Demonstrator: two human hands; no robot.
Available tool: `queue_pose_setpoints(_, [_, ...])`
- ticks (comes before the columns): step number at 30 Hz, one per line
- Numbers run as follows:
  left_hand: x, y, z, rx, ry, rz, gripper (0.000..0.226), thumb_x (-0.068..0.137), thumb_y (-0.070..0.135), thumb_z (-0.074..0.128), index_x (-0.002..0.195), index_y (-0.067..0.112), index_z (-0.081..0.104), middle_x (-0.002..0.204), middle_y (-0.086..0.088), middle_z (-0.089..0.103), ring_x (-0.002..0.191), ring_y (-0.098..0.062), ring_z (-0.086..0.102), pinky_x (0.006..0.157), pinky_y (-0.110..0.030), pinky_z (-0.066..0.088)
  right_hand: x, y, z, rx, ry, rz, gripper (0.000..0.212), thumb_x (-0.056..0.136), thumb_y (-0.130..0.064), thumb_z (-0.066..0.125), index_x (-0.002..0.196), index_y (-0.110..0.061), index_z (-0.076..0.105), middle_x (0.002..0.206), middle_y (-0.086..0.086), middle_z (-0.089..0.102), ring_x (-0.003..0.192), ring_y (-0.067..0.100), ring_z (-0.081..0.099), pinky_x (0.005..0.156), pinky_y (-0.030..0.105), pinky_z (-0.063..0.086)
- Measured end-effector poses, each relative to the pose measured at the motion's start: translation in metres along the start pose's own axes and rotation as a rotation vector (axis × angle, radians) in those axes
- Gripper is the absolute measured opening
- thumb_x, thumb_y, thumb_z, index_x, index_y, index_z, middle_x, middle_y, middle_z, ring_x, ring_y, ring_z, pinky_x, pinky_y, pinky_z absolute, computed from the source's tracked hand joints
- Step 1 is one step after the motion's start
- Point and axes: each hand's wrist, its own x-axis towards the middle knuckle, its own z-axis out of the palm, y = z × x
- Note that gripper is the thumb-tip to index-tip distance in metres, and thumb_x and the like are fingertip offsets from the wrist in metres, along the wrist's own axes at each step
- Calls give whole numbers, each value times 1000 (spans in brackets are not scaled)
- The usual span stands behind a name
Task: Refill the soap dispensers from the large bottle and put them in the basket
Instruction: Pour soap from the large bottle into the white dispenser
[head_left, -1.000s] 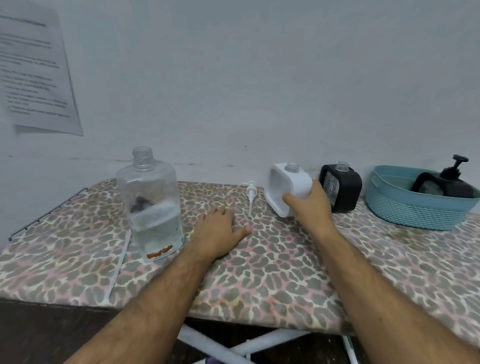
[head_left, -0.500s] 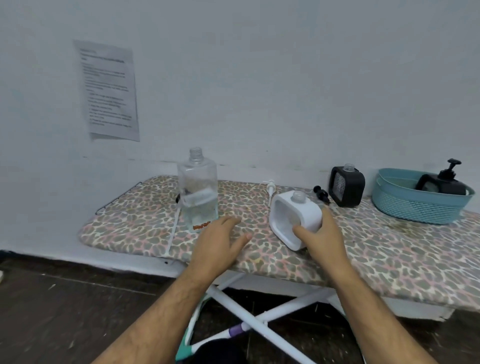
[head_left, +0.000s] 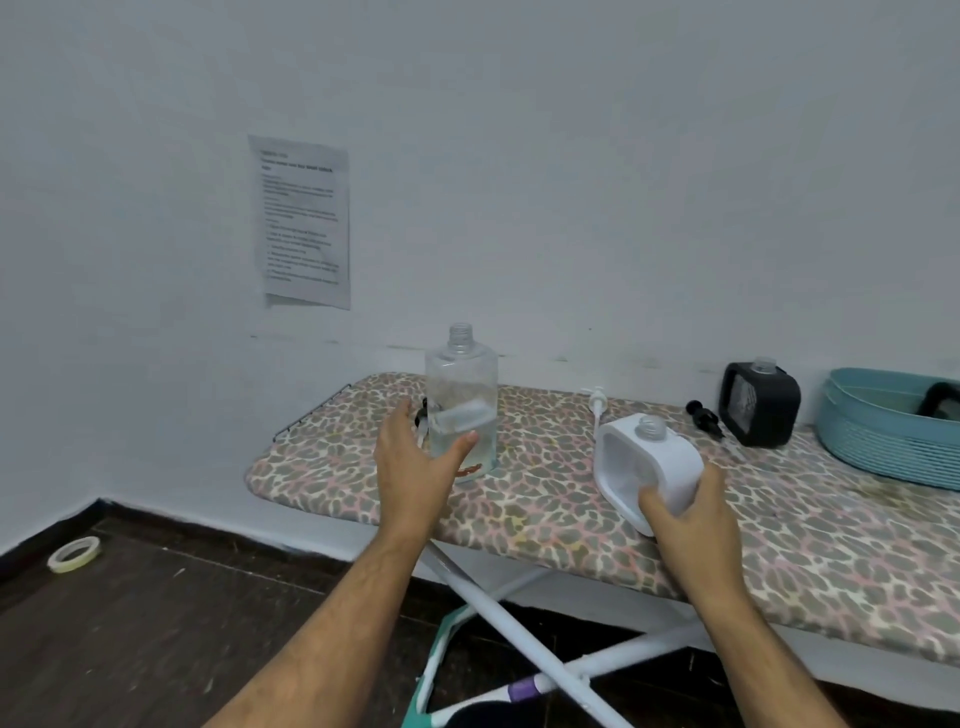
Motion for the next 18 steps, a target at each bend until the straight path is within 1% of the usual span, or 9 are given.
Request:
queue_pose_setpoints(2, [11,-1,4,-36,-49,-52,104,74,53,79,154,18,24,156,-4,29,143,-22,29,115,-48,31,1,1,2,0,1,-10,52,86,-27,71,129,-16,43,108,1,55,88,22,55,58,28,40])
queue_pose_setpoints(3, [16,-2,7,-65,-72,-75,107,73,50,81,155,17,21,159,-5,26,145,-23,27,116,-47,30,1,2,3,2,1,-12,53,86,-28,72,129,-17,43,109,0,55,90,22,56,59,28,41])
queue_pose_setpoints(5, [24,-4,11,-155,-116,-111,108,74,42,83,156,17,18,159,-4,27,144,-23,30,113,-39,32,2,3,4,3,-3,-14,54,85,-29,74,128,-18,43,110,-1,55,92,22,57,61,29,42])
queue_pose_setpoints(7, [30,-8,17,-234,-157,-134,102,74,33,86,153,19,23,150,-1,40,137,-22,42,105,-32,38,2,5,5,1,-6,-18,55,84,-29,75,127,-19,43,108,-1,56,92,22,58,60,27,42])
queue_pose_setpoints(8, [32,-9,20,-250,-164,-130,98,72,31,87,150,20,29,144,3,46,131,-21,49,104,-33,42,2,5,5,-2,-4,-18,55,83,-30,76,127,-19,43,108,-1,56,91,22,59,60,26,43])
queue_pose_setpoints(10, [33,-12,27,-264,-166,-114,93,69,29,89,145,21,37,137,4,54,122,-18,56,103,-41,49,4,7,6,-7,4,-19,56,83,-32,76,127,-19,44,108,0,57,91,21,59,60,26,43])
queue_pose_setpoints(13, [32,-12,35,-284,-131,-103,81,70,26,88,138,20,45,130,2,59,116,-16,60,101,-43,50,5,8,6,-6,4,-17,57,82,-32,77,127,-19,45,109,-1,58,92,21,60,62,27,45])
queue_pose_setpoints(15, [34,-14,38,-285,-120,-120,76,70,29,88,133,21,49,127,2,61,113,-17,61,99,-43,51,6,9,6,-5,-3,-12,57,81,-32,77,126,-20,45,110,-1,59,93,21,60,65,30,48])
queue_pose_setpoints(18, [38,-21,41,-264,-134,-123,77,60,47,90,125,25,55,118,6,67,106,-15,66,93,-47,55,6,9,6,0,-10,-9,55,81,-33,77,123,-22,44,110,-2,59,94,20,61,68,35,53])
